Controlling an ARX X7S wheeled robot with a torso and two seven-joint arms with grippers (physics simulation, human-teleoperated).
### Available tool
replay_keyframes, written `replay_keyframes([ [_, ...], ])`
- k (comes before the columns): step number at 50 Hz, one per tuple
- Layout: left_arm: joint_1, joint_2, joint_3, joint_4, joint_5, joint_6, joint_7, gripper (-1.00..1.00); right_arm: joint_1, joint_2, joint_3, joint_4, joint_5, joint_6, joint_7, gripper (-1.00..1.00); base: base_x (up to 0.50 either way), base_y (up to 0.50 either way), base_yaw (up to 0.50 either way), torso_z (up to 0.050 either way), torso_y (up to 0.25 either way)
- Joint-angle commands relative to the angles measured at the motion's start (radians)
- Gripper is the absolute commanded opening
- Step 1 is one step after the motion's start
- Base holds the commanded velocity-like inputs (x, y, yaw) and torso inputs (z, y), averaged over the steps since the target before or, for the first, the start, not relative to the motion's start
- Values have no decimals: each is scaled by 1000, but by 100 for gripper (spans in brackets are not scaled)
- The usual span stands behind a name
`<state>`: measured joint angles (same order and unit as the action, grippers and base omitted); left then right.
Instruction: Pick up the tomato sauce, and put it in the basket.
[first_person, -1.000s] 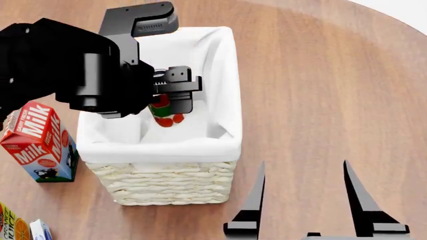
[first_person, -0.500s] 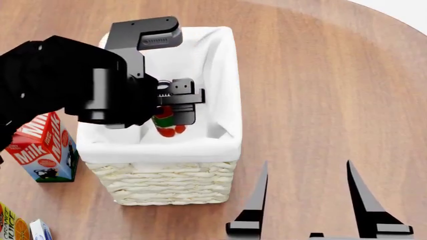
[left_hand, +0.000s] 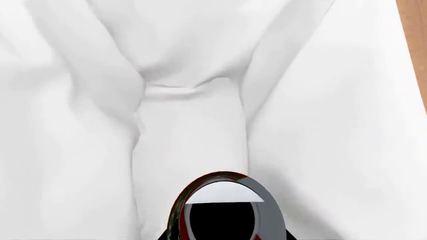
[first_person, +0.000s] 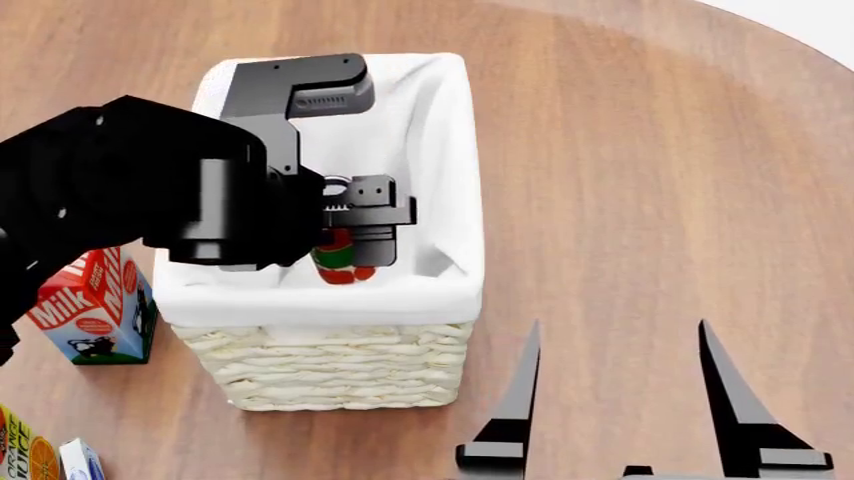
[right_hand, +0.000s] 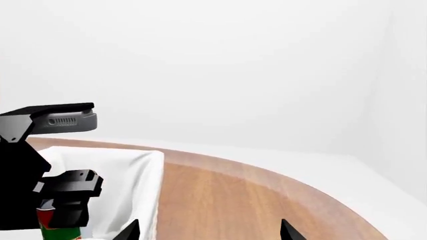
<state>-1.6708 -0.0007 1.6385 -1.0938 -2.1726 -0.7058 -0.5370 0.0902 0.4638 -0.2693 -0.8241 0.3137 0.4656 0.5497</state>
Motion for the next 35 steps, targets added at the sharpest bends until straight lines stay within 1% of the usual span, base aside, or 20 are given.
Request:
replay_keyframes([
  [1, 5, 1, -4, 2, 1, 13, -9, -100, -1, 3, 1, 3, 1, -8, 1, 100, 0, 0, 0, 0, 0],
  [16, 13, 1, -4, 2, 30, 23, 6, -100, -1, 5, -5, -3, 1, -2, 7, 100, 0, 0, 0, 0, 0],
  [17, 12, 1, -5, 3, 32, 23, 8, 100, -1, 5, -5, -3, 2, -2, 7, 100, 0, 0, 0, 0, 0],
  [35, -3, 1, -6, 2, 29, 28, 9, 100, 4, 9, -7, -6, 7, 3, 12, 100, 0, 0, 0, 0, 0],
])
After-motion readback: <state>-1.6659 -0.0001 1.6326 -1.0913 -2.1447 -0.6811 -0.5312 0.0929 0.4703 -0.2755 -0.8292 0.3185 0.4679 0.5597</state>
